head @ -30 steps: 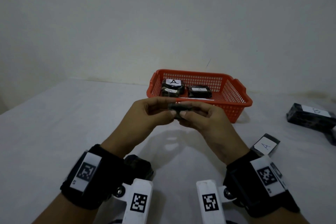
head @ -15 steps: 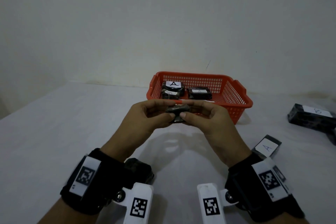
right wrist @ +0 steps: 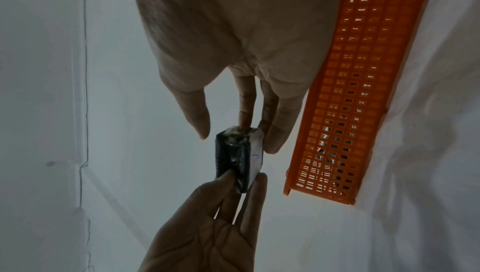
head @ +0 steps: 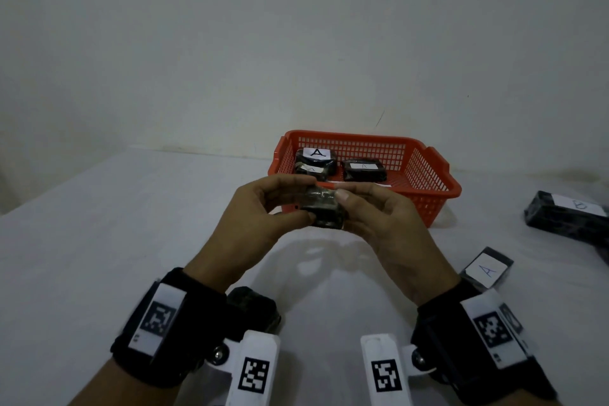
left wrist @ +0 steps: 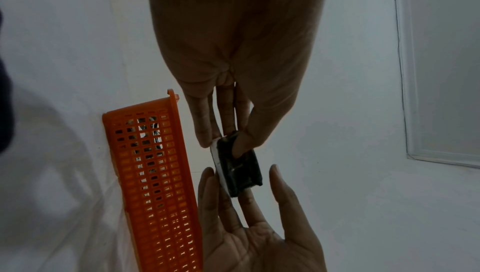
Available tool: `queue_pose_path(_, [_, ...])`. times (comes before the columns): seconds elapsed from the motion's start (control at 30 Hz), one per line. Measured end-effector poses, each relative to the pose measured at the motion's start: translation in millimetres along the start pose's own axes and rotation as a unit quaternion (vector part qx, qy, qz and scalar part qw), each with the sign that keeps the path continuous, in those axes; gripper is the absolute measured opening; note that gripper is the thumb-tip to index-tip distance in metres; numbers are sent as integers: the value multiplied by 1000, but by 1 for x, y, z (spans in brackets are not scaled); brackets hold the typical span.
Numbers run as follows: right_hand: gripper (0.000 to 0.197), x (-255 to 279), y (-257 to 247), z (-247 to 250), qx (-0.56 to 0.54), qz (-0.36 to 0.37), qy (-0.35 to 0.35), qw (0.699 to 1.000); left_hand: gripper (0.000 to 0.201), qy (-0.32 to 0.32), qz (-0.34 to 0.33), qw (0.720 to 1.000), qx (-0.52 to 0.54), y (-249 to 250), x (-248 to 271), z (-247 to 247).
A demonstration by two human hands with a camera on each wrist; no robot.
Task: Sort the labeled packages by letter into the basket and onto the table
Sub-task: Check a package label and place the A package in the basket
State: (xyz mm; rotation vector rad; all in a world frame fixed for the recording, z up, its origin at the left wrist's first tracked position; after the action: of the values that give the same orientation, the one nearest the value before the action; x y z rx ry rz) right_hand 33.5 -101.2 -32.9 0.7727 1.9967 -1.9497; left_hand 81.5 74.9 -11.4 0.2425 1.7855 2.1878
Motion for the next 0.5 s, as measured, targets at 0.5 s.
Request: queue_pose_path(0.5, [18, 1, -2, -1, 46, 9, -13, 999, 22, -18, 3, 1000, 4, -1, 1, -5])
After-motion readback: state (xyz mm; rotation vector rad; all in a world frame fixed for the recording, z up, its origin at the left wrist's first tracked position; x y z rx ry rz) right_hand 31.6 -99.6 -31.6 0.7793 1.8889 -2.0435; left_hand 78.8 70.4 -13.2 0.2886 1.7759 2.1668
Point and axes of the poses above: each hand's wrist, its own x-axis away from the middle knuckle, its own z-axis out of the back of the hand, y = z × x, the point moved 8 cm from there along -x, towards the middle knuckle, and after that the axes turned 15 degrees about z, right-handed, at the moved point
